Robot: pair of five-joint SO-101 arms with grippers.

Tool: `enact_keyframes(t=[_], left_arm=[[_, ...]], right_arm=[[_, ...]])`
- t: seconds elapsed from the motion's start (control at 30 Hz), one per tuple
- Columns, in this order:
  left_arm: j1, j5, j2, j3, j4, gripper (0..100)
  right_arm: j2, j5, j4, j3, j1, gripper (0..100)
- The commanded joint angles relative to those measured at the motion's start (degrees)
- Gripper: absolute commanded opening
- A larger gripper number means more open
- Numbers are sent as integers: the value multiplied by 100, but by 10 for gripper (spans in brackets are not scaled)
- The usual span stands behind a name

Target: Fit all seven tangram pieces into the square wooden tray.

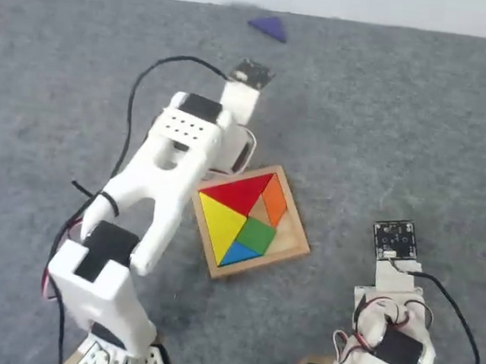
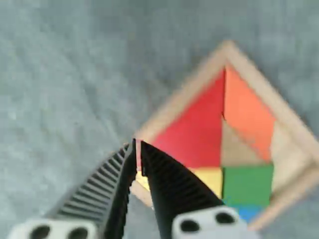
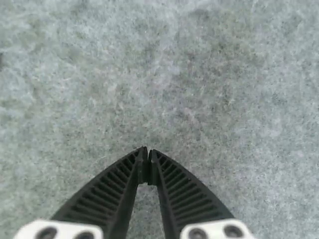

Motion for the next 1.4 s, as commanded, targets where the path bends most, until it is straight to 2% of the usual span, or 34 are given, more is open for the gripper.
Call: enact_keyframes(t=[0.0, 0.13, 0.27, 0.53, 0.6, 0.67, 1.2, 1.33, 1.37], left_arm=[[-290, 88, -158, -295, -316, 12], [-484, 264, -949, 136, -738, 11], [-571, 290, -2435, 1587, -1688, 11], [-580, 299, -5064, 5903, -4782, 12], [-580, 308, -5556, 6651, -5459, 12], [-563, 325, -5996, 7152, -5811, 12], [-598, 334, -7710, 8391, -5996, 12], [-1073, 316, -8826, 9068, -6488, 12], [-1152, 334, -9073, 9068, -6330, 12]], right_arm=[[-119, 44, 31, 70, 57, 34], [-119, 44, 31, 70, 57, 34], [-119, 44, 31, 70, 57, 34], [-119, 44, 31, 70, 57, 34], [-119, 44, 31, 70, 57, 34], [-119, 44, 31, 70, 57, 34], [-119, 44, 31, 70, 57, 34], [-119, 44, 31, 70, 57, 34], [-119, 44, 31, 70, 57, 34]])
